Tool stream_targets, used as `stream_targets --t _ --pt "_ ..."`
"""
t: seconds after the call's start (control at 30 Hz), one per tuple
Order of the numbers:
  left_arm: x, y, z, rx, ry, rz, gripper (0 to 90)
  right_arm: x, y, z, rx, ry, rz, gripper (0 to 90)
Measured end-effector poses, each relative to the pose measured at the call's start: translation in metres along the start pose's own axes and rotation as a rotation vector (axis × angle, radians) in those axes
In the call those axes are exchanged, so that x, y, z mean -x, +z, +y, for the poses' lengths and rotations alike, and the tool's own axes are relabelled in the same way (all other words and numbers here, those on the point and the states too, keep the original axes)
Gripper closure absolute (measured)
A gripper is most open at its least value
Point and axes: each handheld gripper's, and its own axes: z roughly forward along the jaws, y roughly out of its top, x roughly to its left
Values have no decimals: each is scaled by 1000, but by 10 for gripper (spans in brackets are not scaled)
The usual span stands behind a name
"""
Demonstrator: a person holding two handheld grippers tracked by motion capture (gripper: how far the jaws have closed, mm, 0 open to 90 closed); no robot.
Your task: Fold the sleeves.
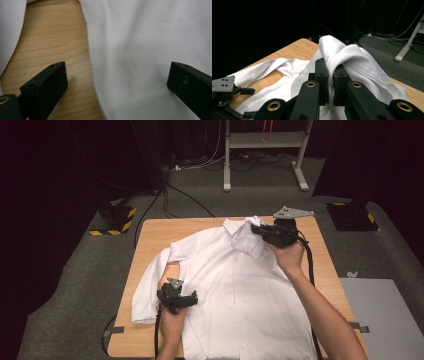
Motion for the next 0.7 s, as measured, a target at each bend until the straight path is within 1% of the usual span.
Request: stream_targets --t 0.47,0.7 --pt "0 0 0 0 0 0 31 -5 19 3 -13 -11 8 851" --pt "0 0 0 1 3 1 32 -9 30 1 -20 -12 13 851"
